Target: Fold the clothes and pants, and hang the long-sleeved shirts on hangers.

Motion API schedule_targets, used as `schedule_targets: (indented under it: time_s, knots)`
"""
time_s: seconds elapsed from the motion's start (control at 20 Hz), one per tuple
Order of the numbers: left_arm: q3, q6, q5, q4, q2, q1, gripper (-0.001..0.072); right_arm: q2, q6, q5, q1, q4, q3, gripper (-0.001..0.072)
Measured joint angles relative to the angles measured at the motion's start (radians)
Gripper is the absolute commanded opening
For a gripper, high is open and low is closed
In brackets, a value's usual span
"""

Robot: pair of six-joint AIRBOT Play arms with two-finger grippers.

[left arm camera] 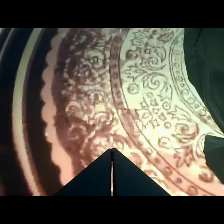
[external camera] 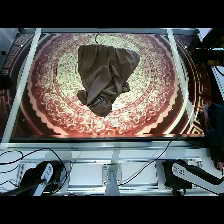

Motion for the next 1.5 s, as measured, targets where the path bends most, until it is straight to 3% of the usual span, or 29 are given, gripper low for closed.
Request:
schedule_targets:
  time_s: [0.6, 1.0, 1.05, 1.1, 1.15, 1.2, 1.5]
  knots:
    - [0.0, 0.0, 0.0, -0.005, 0.0, 0.0, 0.0023, 0.0, 0.0, 0.0, 0.0, 0.0, 0.0, 0.0318]
    - [-0.07, -0.001, -0.014, -0.177, -0.029, 0.0, 0.0032, 0.0, 0.0, 0.0, 0.0, 0.016, 0.0, 0.0318]
    - [-0.093, -0.001, -0.023, -0.196, -0.046, 0.0, 0.0062, 0.0, 0.0, 0.0, 0.0, 0.028, 0.0, 0.0318]
    - [-0.122, 0.0, -0.034, -0.217, -0.069, 0.0, 0.0271, 0.0, 0.0, 0.0, 0.0, 0.037, 0.0, 0.0318]
    - [-0.151, -0.001, -0.042, -0.243, -0.095, 0.0, 0.0539, 0.0, 0.0, 0.0, 0.0, 0.048, 0.0, 0.0318]
    - [-0.177, -0.001, -0.047, -0.267, -0.124, -0.003, 0.0604, 0.0, 0.0, 0.0, 0.0, 0.057, 0.0, 0.0318]
    - [-0.257, 0.001, -0.003, -0.398, -0.377, -0.13, 0.0604, 0.0, 0.0, 0.007, 0.0, 0.077, 0.0, 0.0352]
